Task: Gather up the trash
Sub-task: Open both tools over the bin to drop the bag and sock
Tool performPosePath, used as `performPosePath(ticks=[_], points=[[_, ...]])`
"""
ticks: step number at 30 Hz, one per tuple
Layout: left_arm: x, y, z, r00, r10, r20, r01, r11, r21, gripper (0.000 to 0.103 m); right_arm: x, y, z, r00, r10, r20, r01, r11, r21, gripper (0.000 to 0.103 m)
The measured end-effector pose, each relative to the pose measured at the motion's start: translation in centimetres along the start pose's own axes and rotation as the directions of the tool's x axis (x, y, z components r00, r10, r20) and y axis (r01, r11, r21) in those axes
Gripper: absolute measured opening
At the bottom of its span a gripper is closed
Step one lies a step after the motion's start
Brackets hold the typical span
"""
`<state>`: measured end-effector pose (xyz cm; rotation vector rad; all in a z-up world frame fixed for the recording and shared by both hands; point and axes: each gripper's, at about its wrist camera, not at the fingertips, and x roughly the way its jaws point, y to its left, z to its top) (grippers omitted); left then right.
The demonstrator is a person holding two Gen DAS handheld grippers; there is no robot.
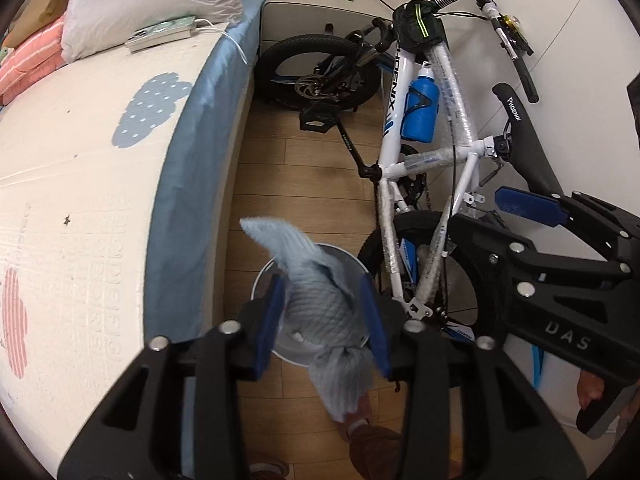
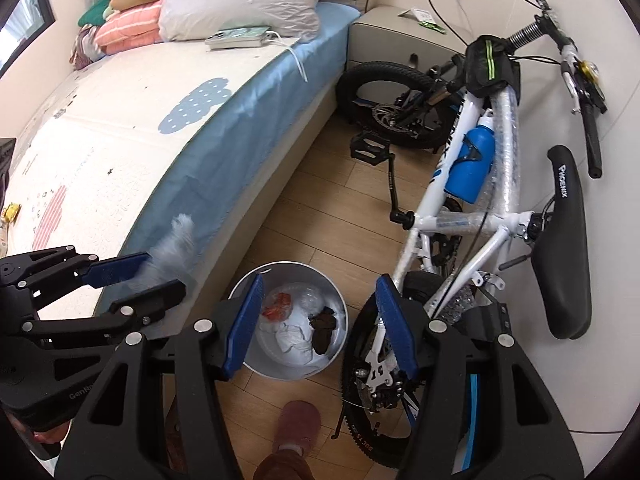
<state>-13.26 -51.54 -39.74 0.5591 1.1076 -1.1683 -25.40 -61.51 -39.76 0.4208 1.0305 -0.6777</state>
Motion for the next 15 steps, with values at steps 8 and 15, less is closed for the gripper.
performPosePath(ticks=[8,15], points=[[0.1,0.2,-0.1,1.0,0.019,0.005,-0.019,0.999,-0.027,0.067,-0.4,-0.8,-0.2,1.0,-0.015,-0.001,0.015,1.0,-0.006,0.056],[-1.7,3.5,-1.3,0.997,0.08,0.007,-0.079,0.993,-0.093,0.067,-0.9,2.5,0.7,1.0,0.009,0.01,-0.008,0.998,-0.06,0.056]])
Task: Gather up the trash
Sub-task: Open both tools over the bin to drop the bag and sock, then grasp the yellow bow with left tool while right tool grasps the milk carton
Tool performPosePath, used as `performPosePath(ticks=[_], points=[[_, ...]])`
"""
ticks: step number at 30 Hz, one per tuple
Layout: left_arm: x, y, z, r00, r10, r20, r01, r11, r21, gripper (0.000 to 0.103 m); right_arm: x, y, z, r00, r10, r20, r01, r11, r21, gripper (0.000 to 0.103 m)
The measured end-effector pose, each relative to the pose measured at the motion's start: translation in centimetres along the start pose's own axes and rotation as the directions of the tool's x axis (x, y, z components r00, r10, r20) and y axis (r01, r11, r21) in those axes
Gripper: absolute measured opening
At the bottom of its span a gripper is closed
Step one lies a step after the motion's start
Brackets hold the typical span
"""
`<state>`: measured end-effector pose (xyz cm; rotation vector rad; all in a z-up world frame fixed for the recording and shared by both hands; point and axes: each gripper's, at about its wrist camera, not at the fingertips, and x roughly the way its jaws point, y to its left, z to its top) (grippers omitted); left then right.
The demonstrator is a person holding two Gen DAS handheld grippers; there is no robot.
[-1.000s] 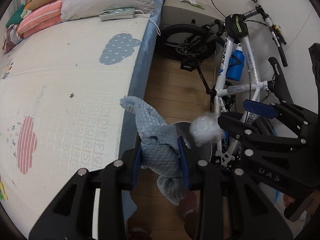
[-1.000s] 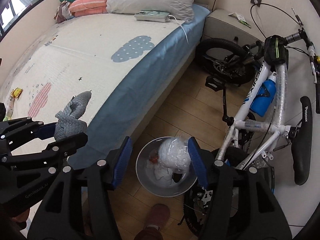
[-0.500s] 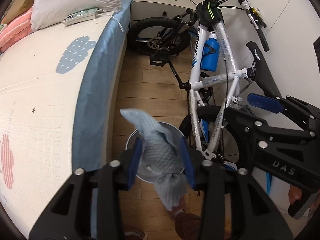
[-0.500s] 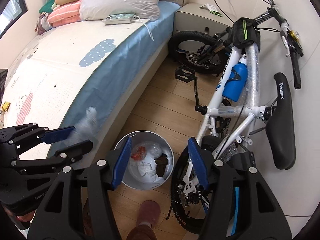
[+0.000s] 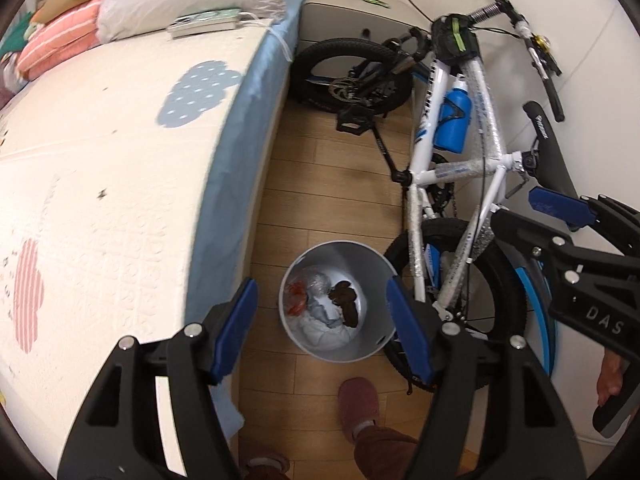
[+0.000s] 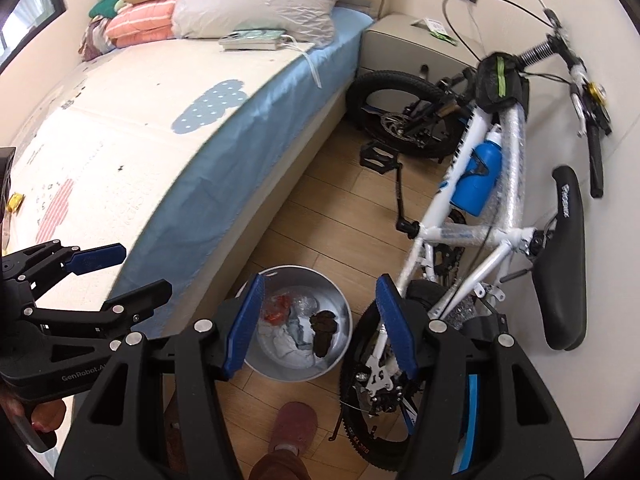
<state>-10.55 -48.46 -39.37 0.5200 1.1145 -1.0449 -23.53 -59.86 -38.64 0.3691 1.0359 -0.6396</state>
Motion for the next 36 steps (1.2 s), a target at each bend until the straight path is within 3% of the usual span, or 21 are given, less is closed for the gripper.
performPosePath(ticks=[7,13,19,29,32,36], points=[[-4.0,7.6,-2.5,0.995,0.097,0.029,-0.092,0.987,-0.135,0.067,-0.9,8.2,2.3,0.996,0.081,0.025,-0.077,0.989,-0.127,0.056],[-9.0,16.8,-6.0,0.976,0.213,0.038,-0.192,0.933,-0.303,0.067,-1.8,18.8,4.0,0.98,0.197,0.027,-0.183,0.944,-0.275,0.056],[-14.8,26.6,-11.2,0.936,0.351,0.013,-0.303,0.827,-0.472,0.067,-2.8,32.0,4.6,0.943,0.332,-0.008,-0.299,0.839,-0.455,0.056],[-23.5,40.3,-21.8,0.864,0.5,-0.057,-0.394,0.604,-0.693,0.067,-5.5,52.6,3.7,0.87,0.487,-0.078,-0.411,0.628,-0.662,0.056],[-24.9,43.1,-24.1,0.854,0.516,-0.062,-0.39,0.558,-0.732,0.067,-5.8,57.0,3.3,0.857,0.507,-0.097,-0.423,0.583,-0.694,0.056],[-25.3,46.1,-25.7,0.85,0.523,-0.063,-0.379,0.524,-0.762,0.067,-5.4,61.5,2.8,0.846,0.522,-0.11,-0.425,0.534,-0.731,0.056]])
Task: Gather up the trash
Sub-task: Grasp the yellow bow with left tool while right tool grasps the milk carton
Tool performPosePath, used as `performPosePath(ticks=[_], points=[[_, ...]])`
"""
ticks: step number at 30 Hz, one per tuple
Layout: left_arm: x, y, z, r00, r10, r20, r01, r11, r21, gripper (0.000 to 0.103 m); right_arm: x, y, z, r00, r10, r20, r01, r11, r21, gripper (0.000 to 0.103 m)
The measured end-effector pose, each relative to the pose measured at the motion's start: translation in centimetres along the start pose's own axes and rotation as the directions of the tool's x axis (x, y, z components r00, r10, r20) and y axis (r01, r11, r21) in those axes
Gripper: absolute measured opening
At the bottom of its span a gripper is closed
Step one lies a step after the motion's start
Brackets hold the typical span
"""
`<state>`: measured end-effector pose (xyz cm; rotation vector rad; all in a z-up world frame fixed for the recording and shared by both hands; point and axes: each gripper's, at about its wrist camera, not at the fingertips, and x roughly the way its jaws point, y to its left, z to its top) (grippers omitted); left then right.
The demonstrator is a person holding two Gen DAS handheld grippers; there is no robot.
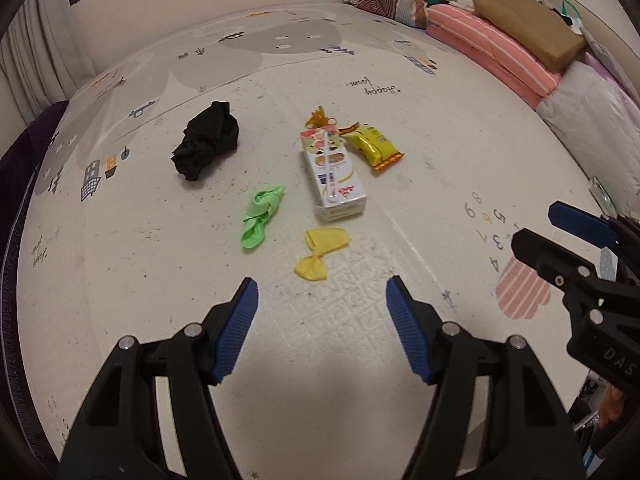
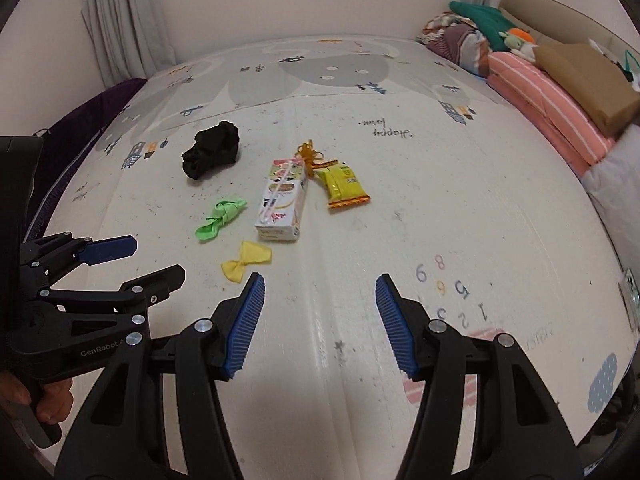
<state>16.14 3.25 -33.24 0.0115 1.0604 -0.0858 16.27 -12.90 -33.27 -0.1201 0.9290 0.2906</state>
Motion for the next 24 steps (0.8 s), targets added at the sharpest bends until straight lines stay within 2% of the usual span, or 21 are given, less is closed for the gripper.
performPosePath(ticks=[4,10,19,24], points=[[1.8,1.5,0.7,1.0,-0.007,-0.006,0.006,1.0,-0.028,0.067,3.1,1.3,2.0,1.0,0.023,-0.011,-0.024,0.999,-0.032,0.056],[5.3,1.6,1.3,1.0,-0.003,-0.022,0.002,0.999,-0.043,0.067,6.8,1.2,3.9,0.998,0.059,-0.019,-0.06,0.995,-0.078,0.056],[11.9,1.3,1.0,0.998,0.013,-0.066,-0.016,0.999,-0.052,0.067,12.8,0.4,3.1,0.992,0.096,-0.086,-0.106,0.986,-0.127,0.056],[14.4,1.4,0.5,0.995,0.011,-0.098,-0.016,0.999,-0.046,0.067,14.4,0.6,2.8,0.989,0.106,-0.107,-0.121,0.982,-0.145,0.056]])
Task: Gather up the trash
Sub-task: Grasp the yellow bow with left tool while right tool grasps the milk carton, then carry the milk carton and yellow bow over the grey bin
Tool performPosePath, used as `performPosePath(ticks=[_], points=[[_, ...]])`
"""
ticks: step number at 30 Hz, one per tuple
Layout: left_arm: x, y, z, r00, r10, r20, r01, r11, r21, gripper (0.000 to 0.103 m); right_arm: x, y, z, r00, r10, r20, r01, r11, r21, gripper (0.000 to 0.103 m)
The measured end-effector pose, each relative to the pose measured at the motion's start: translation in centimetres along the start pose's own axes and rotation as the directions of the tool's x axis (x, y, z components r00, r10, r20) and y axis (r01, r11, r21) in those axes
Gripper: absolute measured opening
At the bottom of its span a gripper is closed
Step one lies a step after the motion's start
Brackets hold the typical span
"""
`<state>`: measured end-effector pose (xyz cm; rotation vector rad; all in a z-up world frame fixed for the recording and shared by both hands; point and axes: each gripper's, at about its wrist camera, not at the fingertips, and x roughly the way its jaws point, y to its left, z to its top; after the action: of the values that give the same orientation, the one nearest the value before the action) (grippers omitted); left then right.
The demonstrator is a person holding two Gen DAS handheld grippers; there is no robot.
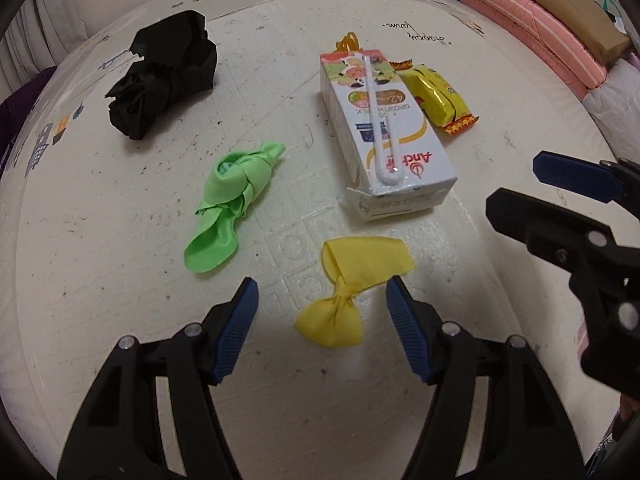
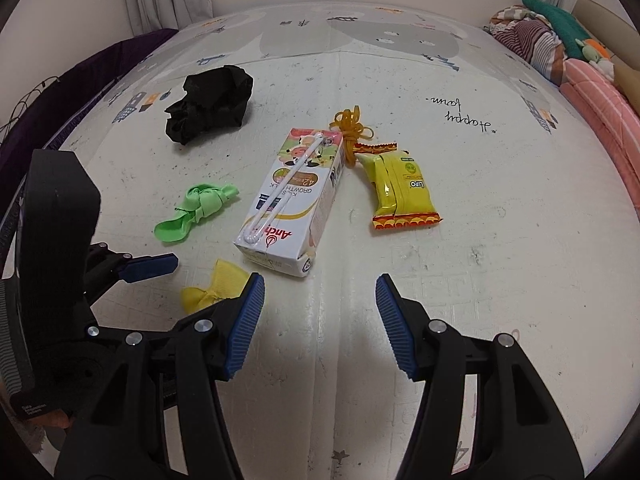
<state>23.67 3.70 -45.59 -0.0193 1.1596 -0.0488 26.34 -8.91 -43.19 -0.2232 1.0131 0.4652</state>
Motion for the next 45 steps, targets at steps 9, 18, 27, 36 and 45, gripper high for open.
performPosePath(ticks=[9,18,27,36,45], points=[[-0.4,-0.4,0.2,1.0,0.001,0.029,-0.002,0.999,0.046,0.013,0.7,0.1,1.2,1.0,0.017,0.002,-0.017,1.0,-0.016,0.056],[-3.3,2.7,1.0,0.993,0.066,0.102,-0.066,0.998,-0.008,0.011,1.4,1.8,3.0,0.999,0.027,0.031,-0.027,1.0,0.002,0.069],[-3.5,5.1,0.6,0.991,0.094,0.092,-0.089,0.995,-0.051,0.011,5.9,3.5,3.5,0.998,-0.051,-0.025,0.051,0.999,0.014,0.073],[-4.5,4.4,0.0,0.993,0.067,0.098,-0.063,0.997,-0.049,0.011,4.7,3.1,2.7,0.997,-0.064,-0.043,0.066,0.997,0.032,0.051],[-7.6,2.4,0.1,0.992,0.026,0.124,-0.026,1.0,-0.002,0.011,-1.1,3.1,0.8,0.997,-0.074,-0.01,0.075,0.995,0.07,0.051]])
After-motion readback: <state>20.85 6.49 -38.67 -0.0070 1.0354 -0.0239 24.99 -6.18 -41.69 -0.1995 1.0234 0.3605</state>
